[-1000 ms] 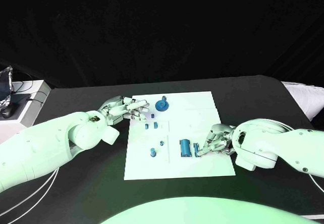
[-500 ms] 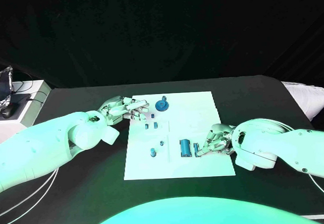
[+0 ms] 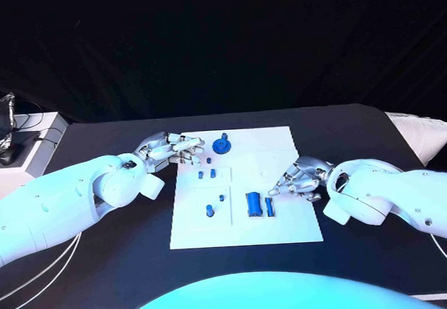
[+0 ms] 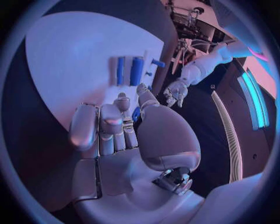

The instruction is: Assemble the parts on the task board

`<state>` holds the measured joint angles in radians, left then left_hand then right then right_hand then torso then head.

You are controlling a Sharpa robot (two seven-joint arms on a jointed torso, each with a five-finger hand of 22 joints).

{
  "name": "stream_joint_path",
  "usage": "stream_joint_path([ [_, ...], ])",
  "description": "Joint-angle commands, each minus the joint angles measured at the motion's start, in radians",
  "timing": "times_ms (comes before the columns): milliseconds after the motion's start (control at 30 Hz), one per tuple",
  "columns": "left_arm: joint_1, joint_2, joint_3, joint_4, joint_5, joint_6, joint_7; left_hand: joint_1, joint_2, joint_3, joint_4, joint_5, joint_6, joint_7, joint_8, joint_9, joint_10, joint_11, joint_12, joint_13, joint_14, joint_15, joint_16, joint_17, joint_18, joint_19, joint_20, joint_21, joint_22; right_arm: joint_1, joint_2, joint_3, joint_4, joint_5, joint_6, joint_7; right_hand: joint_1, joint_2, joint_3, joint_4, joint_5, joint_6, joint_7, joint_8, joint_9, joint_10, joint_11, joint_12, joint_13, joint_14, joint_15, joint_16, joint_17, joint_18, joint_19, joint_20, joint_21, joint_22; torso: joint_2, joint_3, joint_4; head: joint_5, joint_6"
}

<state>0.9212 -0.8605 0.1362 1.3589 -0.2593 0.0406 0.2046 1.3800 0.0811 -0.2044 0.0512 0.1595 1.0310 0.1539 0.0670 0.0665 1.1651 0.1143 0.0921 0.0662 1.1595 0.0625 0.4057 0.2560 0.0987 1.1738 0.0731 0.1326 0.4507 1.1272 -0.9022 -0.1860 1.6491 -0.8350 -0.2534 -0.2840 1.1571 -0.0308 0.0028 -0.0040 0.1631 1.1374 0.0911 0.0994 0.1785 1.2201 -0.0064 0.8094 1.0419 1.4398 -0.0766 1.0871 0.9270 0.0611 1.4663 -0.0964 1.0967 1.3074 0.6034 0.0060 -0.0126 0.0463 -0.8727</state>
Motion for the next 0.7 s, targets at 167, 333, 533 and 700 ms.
stream_joint_path([
  [167, -0.001, 0.008, 0.001, -0.003, 0.068, -0.111, 0.114, 0.034, -0.001, 0.002, -0.031, 0.002, 0.015, -0.011, 0.001, 0.001, 0.02, -0.012, 0.001, -0.001, -0.008, -0.001, -0.007, -0.002, -0.006, -0.008, -0.001, 0.004, -0.001, 0.021, 0.021, 0.012, -0.131, 0.386, -0.133, 0.444, 0.031, 0.011, -0.017, -0.022, 0.015, -0.019, 0.01, -0.012, -0.003, -0.048, 0.008, -0.051, -0.055, -0.036, 0.008, -0.091, -0.086, 0.029, 0.052, 0.011, -0.143, 0.117, -0.01, -0.0048, -0.0041, -0.009, 0.0],
  [333, -0.001, 0.019, 0.001, -0.02, 0.083, -0.164, 0.154, 0.049, 0.008, 0.001, -0.044, 0.001, 0.018, -0.019, 0.0, 0.0, 0.041, -0.016, -0.013, -0.002, -0.018, 0.006, -0.073, -0.027, -0.015, -0.039, 0.007, -0.018, -0.014, 0.027, 0.07, 0.018, -0.271, 0.486, -0.159, 0.546, 0.07, 0.026, -0.021, -0.049, 0.012, -0.043, 0.02, -0.013, -0.007, -0.086, 0.02, -0.103, -0.128, -0.072, 0.02, -0.204, -0.166, 0.061, 0.01, 0.027, -0.474, 0.005, -0.025, -0.0101, -0.0102, -0.007, 0.0],
  [533, 0.0, 0.053, 0.002, -0.078, 0.13, -0.22, 0.191, 0.05, 0.008, -0.004, -0.053, 0.003, -0.072, -0.038, -0.003, -0.004, -0.032, 0.018, -0.03, -0.005, -0.044, 0.059, -0.347, -0.085, -0.029, -0.162, 0.066, -0.065, -0.106, 0.02, 0.135, 0.03, -0.417, 0.576, -0.172, 0.628, 0.121, 0.042, -0.025, -0.075, -0.004, -0.079, 0.03, 0.001, -0.022, -0.149, 0.037, -0.188, -0.259, -0.135, 0.042, -0.337, -0.251, 0.07, -0.068, 0.052, -0.898, -0.204, -0.04, -0.0066, -0.0164, -0.003, 0.003],
  [700, 0.0, 0.094, 0.004, -0.134, 0.154, -0.246, 0.215, 0.037, 0.004, 0.008, -0.061, 0.002, -0.116, -0.045, -0.005, -0.007, -0.102, 0.027, -0.033, -0.005, -0.173, 0.084, -0.343, -0.154, -0.011, -0.294, 0.136, -0.066, -0.226, 0.006, 0.188, 0.045, -0.518, 0.654, -0.14, 0.663, 0.155, 0.07, -0.001, -0.093, -0.01, -0.131, 0.054, -0.011, -0.051, -0.206, 0.095, -0.456, -0.553, -0.368, 0.121, -0.512, -0.341, 0.024, -0.275, 0.116, -1.018, -0.337, -0.053, 0.0001, -0.017, 0.002, 0.036],
])
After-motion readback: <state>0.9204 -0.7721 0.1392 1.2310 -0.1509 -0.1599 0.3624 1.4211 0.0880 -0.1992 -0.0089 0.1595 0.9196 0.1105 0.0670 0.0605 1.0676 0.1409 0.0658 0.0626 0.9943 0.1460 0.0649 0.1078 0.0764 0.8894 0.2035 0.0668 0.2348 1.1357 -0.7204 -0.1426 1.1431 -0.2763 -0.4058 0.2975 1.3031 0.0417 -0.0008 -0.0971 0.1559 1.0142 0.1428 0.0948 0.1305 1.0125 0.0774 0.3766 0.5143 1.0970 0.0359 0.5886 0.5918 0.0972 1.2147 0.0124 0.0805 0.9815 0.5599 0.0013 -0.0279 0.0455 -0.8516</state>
